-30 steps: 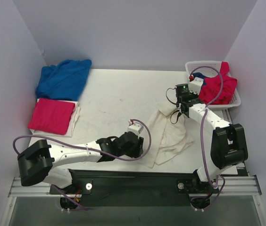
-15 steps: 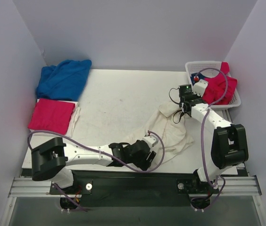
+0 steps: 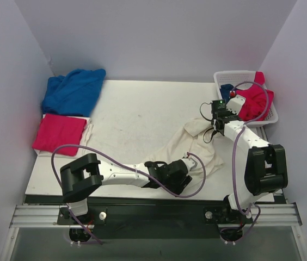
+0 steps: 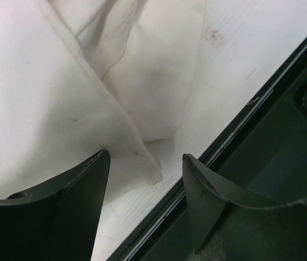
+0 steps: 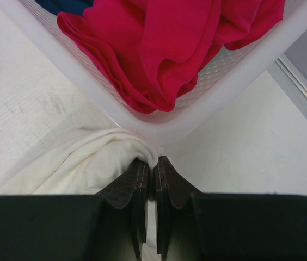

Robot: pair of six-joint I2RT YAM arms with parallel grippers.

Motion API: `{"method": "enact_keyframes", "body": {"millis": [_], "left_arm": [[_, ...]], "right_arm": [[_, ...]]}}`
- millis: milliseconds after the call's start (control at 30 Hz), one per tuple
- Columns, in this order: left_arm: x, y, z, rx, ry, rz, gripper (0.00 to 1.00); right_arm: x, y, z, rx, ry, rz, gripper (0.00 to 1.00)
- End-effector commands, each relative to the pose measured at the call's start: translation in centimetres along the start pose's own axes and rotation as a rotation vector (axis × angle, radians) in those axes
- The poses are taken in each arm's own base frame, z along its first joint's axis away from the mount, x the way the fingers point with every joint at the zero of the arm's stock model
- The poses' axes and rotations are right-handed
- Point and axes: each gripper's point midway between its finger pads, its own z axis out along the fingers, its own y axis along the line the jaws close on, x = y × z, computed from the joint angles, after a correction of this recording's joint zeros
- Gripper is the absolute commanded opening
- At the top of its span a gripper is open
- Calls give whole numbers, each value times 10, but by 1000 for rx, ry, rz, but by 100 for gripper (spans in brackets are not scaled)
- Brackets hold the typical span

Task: Fold and stack the t-shirts
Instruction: Move the tshirt to the center of the board, then flatten out the tshirt

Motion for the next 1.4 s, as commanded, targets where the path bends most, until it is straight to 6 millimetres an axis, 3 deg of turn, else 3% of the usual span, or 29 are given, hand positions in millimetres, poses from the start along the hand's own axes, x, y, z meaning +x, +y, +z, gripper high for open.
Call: {"method": "enact_keyframes", "body": {"millis": [0,567,767,900,1367], "left_arm": [[2,2,-2,-39,40,-23,66],[31,11,7,-69,145,-42,50],[41,13,4,-83,177,-25,57],[44,22,-4,-210,163,51,58],[45,22,2,-301,176,101,58]], "right_arm": [[-8,-15,-7,27,-18,48,0],[-6,-20,-5,34,-12,80,0],[-6,-23,-6,34,-12,94,0],[-4,-23,-5,33,-3,96,0],[-1,-22,-3,30,6,94,0]]}}
